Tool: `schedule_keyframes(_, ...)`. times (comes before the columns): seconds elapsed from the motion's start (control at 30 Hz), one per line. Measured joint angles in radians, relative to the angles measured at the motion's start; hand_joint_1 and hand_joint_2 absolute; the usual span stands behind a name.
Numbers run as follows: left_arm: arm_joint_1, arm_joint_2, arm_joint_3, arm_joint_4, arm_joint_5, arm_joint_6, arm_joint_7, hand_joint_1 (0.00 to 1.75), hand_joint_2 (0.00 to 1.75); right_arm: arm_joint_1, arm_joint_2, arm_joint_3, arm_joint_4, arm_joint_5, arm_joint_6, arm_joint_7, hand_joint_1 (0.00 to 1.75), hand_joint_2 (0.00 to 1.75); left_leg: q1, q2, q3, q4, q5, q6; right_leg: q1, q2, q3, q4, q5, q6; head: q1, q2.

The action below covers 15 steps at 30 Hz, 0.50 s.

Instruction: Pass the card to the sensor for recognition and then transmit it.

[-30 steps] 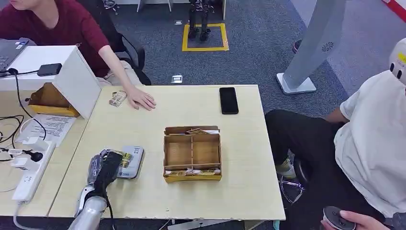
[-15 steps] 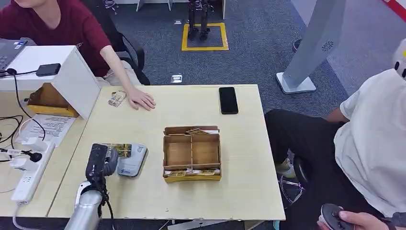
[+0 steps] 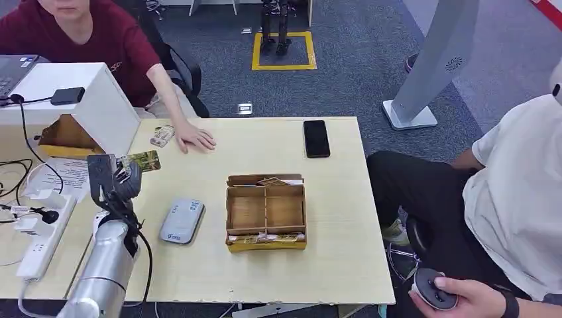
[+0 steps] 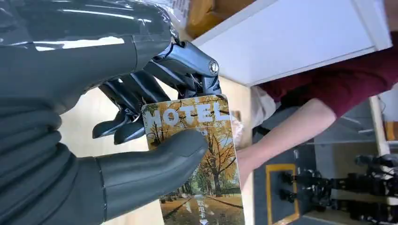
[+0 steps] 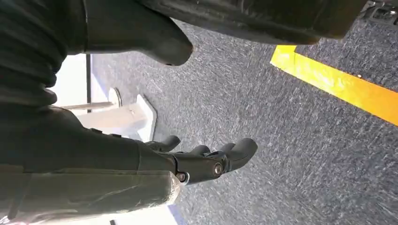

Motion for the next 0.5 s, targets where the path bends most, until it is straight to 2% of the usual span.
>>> schedule_keyframes(0.1, -0.078, -0.002, 0.014, 0.063, 0.003, 0.023, -0.002, 1.75, 1.75, -0.001, 0.001, 0.012, 0.0, 0.012, 0.004, 0.003, 0.0, 1.75, 0.0, 0.001, 0.0, 0.0, 0.0, 0.0, 0.0, 0.0, 0.0, 0.0, 0.001, 0.0, 0.0, 0.0)
schedule_keyframes(0.2, -0.132, -0.002, 0.014, 0.114, -0.011, 0.036, -0.031, 1.75, 1.75, -0.001, 0.001, 0.014, 0.0, 0.013, 0.005, 0.002, 0.0, 1.75, 0.0, 0.001, 0.0, 0.0, 0.0, 0.0, 0.0, 0.001, 0.0, 0.0, 0.001, 0.0, 0.0, 0.0)
schedule_keyframes(0.5, -0.153, -0.004, 0.014, 0.162, -0.034, 0.06, -0.066, 1.75, 1.75, -0.001, 0.002, 0.015, 0.0, 0.016, 0.007, 0.001, 0.0, 1.75, 0.0, 0.001, 0.0, 0.0, 0.0, 0.0, 0.0, 0.001, -0.001, 0.0, 0.001, 0.0, 0.0, 0.0)
